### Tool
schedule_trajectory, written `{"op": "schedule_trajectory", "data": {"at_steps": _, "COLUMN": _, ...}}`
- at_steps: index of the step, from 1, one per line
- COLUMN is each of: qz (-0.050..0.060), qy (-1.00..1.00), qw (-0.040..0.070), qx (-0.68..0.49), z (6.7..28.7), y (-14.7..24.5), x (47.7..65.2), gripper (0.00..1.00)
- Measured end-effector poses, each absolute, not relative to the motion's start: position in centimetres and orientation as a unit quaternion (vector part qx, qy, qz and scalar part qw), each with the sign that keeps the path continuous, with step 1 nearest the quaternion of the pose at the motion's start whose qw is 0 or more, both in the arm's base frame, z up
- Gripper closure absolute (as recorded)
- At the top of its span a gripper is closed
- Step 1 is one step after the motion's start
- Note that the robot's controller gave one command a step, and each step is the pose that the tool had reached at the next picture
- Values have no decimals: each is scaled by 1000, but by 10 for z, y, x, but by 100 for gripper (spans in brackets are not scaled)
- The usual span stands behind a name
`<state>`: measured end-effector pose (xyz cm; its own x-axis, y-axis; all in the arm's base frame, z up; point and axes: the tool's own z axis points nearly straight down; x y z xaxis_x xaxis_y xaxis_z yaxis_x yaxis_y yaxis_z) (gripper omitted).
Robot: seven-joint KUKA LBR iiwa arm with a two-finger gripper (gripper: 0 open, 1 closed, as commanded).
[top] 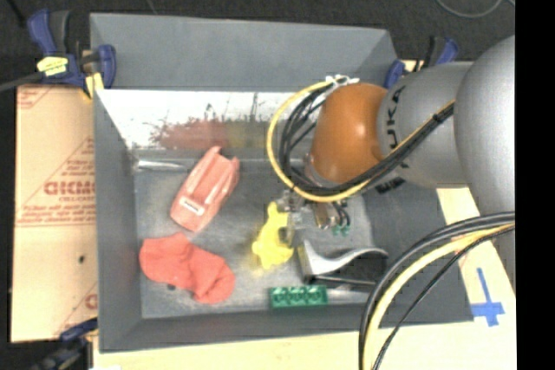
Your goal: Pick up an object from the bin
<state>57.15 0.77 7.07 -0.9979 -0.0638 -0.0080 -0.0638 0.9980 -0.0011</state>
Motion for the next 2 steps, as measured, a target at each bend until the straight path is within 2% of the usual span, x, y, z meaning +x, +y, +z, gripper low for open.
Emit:
{"op": "schedule_trajectory", "data": {"at_steps": 1, "qz": 0, "qy": 999, "qw": 4, "qx": -32, "z": 71, "y": 8, "x": 571, "gripper": 100}}
{"op": "schedule_trajectory", "data": {"at_steps": 2, "qz": -1, "qy": 999, "qw": 6, "qx": -47, "z": 196, "y": 1, "x": 584, "gripper": 100}}
